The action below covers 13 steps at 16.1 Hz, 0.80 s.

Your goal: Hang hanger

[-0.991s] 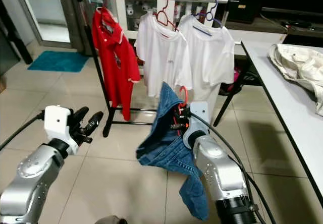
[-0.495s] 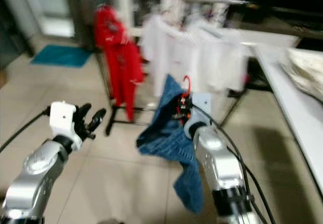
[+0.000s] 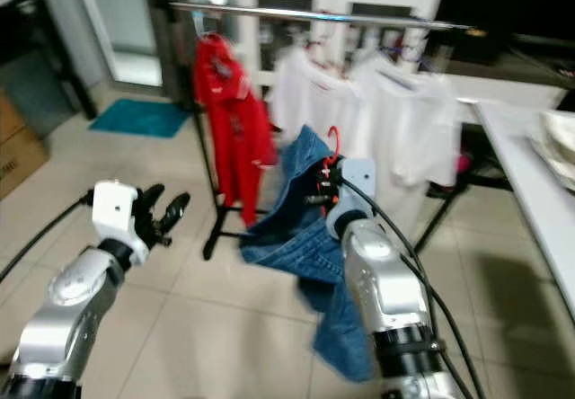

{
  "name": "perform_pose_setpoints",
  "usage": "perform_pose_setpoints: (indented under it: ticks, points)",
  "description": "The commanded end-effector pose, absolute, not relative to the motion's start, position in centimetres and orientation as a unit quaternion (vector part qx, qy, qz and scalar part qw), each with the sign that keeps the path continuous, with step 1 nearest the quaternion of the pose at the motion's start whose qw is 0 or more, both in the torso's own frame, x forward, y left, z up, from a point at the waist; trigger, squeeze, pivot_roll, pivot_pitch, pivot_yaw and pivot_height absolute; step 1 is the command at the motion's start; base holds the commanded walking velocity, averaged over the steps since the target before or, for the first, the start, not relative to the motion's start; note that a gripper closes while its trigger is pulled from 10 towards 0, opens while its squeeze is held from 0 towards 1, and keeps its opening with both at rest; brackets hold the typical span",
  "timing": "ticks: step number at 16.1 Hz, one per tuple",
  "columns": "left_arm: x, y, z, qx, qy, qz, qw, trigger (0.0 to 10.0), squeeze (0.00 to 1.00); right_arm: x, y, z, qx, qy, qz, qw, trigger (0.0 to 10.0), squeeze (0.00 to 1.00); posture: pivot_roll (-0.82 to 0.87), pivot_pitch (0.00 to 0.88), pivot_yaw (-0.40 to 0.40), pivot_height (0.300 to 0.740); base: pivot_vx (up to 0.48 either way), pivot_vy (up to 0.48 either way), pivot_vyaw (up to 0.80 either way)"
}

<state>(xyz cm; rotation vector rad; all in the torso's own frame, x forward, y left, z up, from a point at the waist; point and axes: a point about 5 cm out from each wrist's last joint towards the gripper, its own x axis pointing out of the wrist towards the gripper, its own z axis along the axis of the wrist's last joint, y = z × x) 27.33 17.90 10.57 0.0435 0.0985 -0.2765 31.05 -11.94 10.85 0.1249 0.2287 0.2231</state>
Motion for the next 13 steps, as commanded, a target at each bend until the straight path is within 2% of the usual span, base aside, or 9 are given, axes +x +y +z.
perform_pose_setpoints:
  ticks: [1,13]
  points:
    - [27.66,17.65,10.51,0.025,0.049,-0.141,0.989,10.0,0.00,31.59,-11.56,12.26,0.049,0.078,0.121,0.988,10.0,0.00,0.02,0.000,0.012,0.740,0.375,0.000,0.00]
    - [27.12,17.69,9.88,0.016,0.052,-0.135,0.989,10.0,0.00,31.49,-12.04,11.67,0.026,0.080,0.114,0.990,10.0,0.00,0.03,0.000,0.014,0.740,0.387,0.000,0.00]
